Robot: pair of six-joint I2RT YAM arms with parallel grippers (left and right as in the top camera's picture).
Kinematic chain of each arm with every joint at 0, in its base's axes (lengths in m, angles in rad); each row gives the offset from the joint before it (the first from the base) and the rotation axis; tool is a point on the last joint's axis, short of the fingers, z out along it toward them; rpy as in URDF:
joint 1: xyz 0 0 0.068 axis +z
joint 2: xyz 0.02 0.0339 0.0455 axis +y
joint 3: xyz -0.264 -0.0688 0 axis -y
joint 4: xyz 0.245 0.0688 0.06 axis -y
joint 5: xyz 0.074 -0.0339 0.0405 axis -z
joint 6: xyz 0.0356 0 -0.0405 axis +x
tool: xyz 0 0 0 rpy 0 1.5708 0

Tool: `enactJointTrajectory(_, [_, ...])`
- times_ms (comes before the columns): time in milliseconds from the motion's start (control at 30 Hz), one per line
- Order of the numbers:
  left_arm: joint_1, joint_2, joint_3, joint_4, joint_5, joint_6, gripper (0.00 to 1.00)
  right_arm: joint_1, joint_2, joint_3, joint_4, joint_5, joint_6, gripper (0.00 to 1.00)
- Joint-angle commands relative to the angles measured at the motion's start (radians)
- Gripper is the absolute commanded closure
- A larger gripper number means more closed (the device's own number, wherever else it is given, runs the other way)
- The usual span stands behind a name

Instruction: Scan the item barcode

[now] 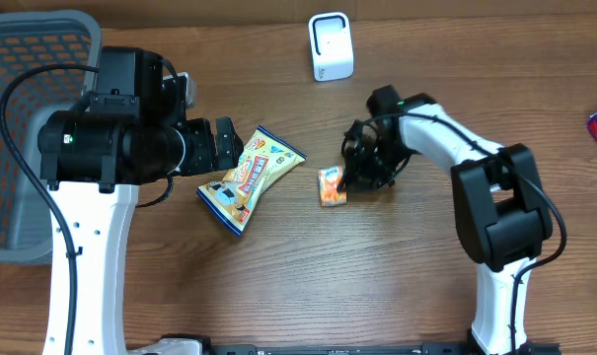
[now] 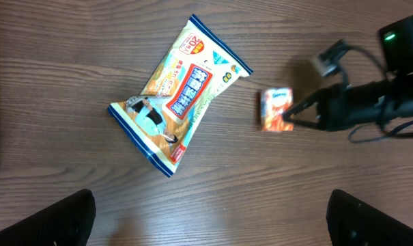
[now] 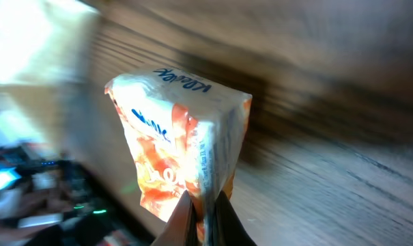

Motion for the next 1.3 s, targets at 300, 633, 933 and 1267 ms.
enactJointTrajectory(300, [-0.002, -0.002, 0.002, 0.002, -0.010, 0.008, 0.00, -0.260, -0.007, 0.099, 0.058, -0.733, -0.184, 0.97])
enactJointTrajectory(633, [-0.002, -0.002, 0.002, 0.002, -0.010, 0.008, 0.00, -0.312, -0.007, 0.099, 0.061, -0.882, -0.442, 0.97])
enactJointTrajectory(933, [-0.002, -0.002, 0.002, 0.002, -0.010, 0.008, 0.00, -0.311, -0.007, 0.099, 0.109, -0.882, -0.644, 0.96])
enactJointTrajectory(1267, [-0.002, -0.002, 0.002, 0.002, -0.010, 0.008, 0.00, -0.312, -0.007, 0.099, 0.253, -0.877, -0.408, 0.96])
